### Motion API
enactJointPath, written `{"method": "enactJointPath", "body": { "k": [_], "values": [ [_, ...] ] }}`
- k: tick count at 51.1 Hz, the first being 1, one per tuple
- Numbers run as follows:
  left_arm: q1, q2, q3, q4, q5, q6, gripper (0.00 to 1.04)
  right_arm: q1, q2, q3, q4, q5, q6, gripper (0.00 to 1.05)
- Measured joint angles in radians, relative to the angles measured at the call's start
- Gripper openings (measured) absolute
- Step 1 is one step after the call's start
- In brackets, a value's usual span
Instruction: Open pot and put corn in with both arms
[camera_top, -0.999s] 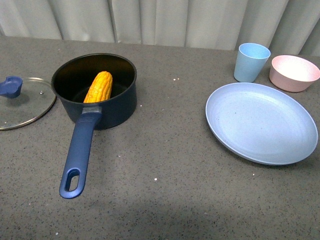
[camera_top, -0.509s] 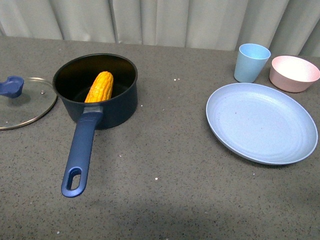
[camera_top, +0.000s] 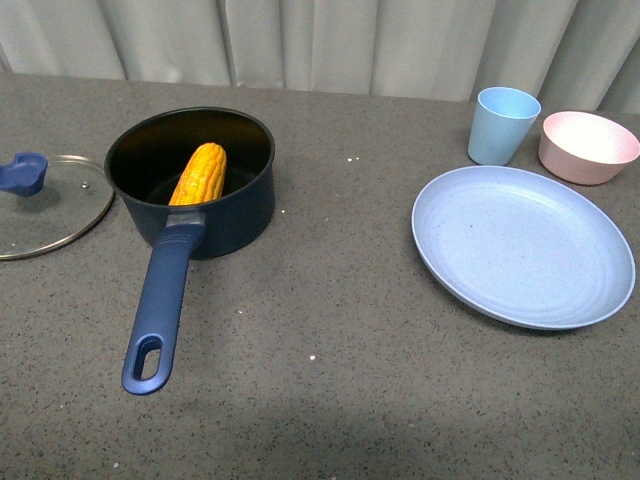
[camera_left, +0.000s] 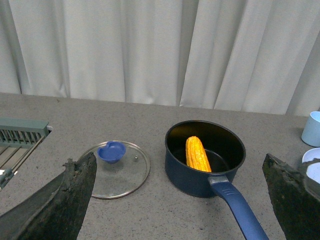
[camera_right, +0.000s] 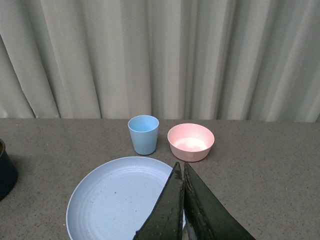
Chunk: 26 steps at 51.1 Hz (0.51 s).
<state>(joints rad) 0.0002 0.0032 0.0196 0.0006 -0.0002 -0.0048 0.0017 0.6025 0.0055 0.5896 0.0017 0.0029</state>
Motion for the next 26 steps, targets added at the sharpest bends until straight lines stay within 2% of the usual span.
{"method": "enactJointPath", "body": {
  "k": [26],
  "values": [
    [0.000, 0.000, 0.000, 0.000, 0.000, 0.000, 0.98, 0.000, -0.244, 0.000, -0.230, 0.000, 0.000, 0.01]
  ]
}}
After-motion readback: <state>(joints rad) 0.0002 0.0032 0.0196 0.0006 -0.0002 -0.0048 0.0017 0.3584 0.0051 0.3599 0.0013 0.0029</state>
